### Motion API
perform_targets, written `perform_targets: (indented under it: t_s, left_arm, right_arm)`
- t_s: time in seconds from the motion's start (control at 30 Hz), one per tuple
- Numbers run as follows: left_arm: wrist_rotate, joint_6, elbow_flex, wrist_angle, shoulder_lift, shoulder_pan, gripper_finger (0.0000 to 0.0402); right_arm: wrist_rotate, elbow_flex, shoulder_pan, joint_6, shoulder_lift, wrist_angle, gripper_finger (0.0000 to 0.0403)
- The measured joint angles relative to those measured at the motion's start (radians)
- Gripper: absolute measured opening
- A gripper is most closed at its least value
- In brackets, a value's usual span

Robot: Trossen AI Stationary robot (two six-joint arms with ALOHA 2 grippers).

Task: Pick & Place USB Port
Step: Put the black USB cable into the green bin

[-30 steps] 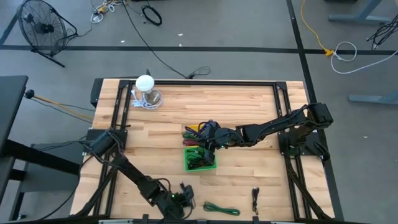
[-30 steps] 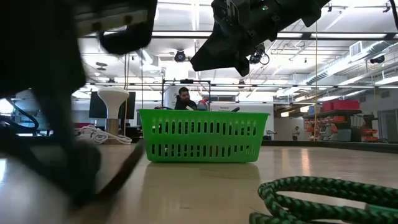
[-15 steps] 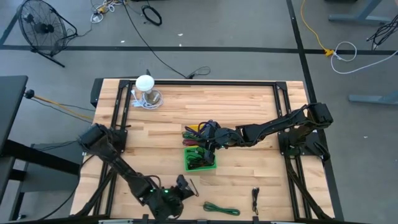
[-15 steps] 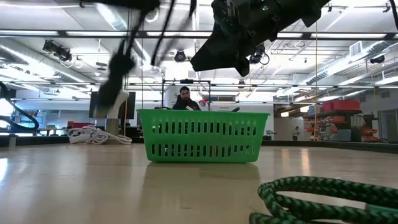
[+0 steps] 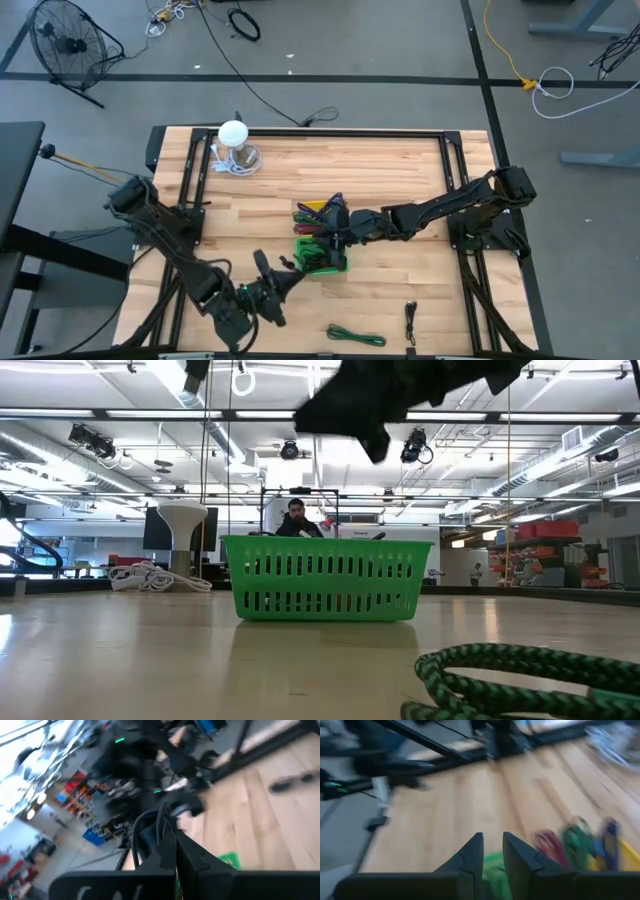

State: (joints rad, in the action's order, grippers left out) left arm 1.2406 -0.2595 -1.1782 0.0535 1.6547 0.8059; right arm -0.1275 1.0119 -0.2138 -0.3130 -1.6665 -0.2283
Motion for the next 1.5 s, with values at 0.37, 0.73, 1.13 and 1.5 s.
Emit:
perform_targets:
  t_s: [0.37, 0.73, 1.13, 1.5]
  left_arm:
    - [-0.081, 0.061, -0.002, 0.115, -0.034, -0.079, 0.0]
    - [-0.161, 0.007, -0.002, 0.168, -0.035, -0.125, 0.0]
    - [-0.172, 0.032, -0.002, 0.171, -0.035, -0.129, 0.0]
    - [-0.213, 0.051, -0.002, 0.178, -0.036, -0.166, 0.0]
  right_arm:
    - [0.005, 0.0, -0.078, 0.111, 0.0, -0.247, 0.0085]
    - [0.007, 0.0, -0.106, 0.138, 0.0, -0.283, 0.0194]
    - [-0.032, 0.0, -0.106, 0.153, 0.0, -0.363, 0.0201]
    - [-0.09, 0.0, -0.139, 0.198, 0.0, -0.382, 0.0013]
